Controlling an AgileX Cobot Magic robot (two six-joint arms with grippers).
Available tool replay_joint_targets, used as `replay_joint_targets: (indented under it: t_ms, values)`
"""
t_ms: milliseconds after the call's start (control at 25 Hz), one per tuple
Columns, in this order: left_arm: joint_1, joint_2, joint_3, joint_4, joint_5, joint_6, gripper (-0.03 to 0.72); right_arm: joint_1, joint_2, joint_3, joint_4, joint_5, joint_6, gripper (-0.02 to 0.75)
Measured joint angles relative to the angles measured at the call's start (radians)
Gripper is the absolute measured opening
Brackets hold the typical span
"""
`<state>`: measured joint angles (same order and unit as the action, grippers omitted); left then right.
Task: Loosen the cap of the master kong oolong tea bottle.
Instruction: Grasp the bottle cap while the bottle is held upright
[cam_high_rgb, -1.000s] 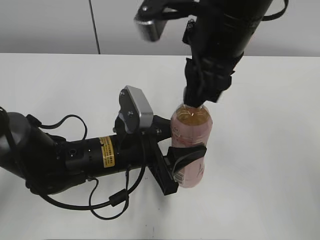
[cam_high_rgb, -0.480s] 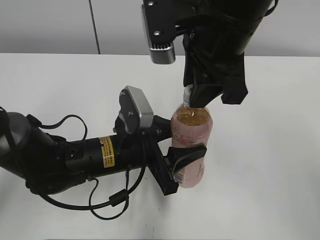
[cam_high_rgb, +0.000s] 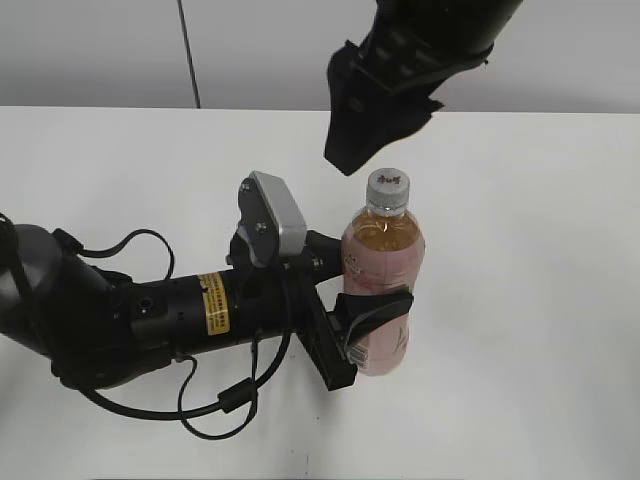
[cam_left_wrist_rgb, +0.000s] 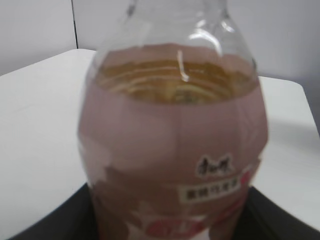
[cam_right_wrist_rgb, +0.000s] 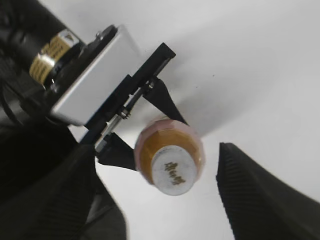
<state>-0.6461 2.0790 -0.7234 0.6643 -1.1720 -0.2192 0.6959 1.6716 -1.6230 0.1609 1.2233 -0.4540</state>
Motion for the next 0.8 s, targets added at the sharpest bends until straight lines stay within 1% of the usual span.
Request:
replay_joint_targets:
  t_ms: [160,240,320,440,560,680,800]
  values:
    - [0.0,0.0,0.0,-0.001,0.0,-0.001,0.385,0.0,0.005,0.0,-0.013,0.0,0.445,0.567]
    - [0.0,0.0,0.0,-0.001,0.0,-0.001,0.385,0.0,0.01,0.0,-0.036,0.0,0.58,0.567]
    - [0.0,0.0,0.0,-0.001,0.0,-0.001,0.385,0.0,0.011,0.0,-0.064,0.0,0.669,0.567]
    - [0.0,0.0,0.0,-0.001,0.0,-0.001,0.385,0.0,0.011,0.0,-0.1,0.0,0.731,0.567]
    - [0.0,0.0,0.0,-0.001,0.0,-0.001,0.385,0.0,0.011,0.01,-0.099,0.0,0.746,0.555]
    - [0.0,0.0,0.0,-0.001,0.0,-0.001,0.385,0.0,0.013,0.063,-0.099,0.0,0.749,0.523]
    - [0.0,0.0,0.0,-0.001,0.0,-0.001,0.385,0.0,0.022,0.095,-0.089,0.001,0.75,0.512]
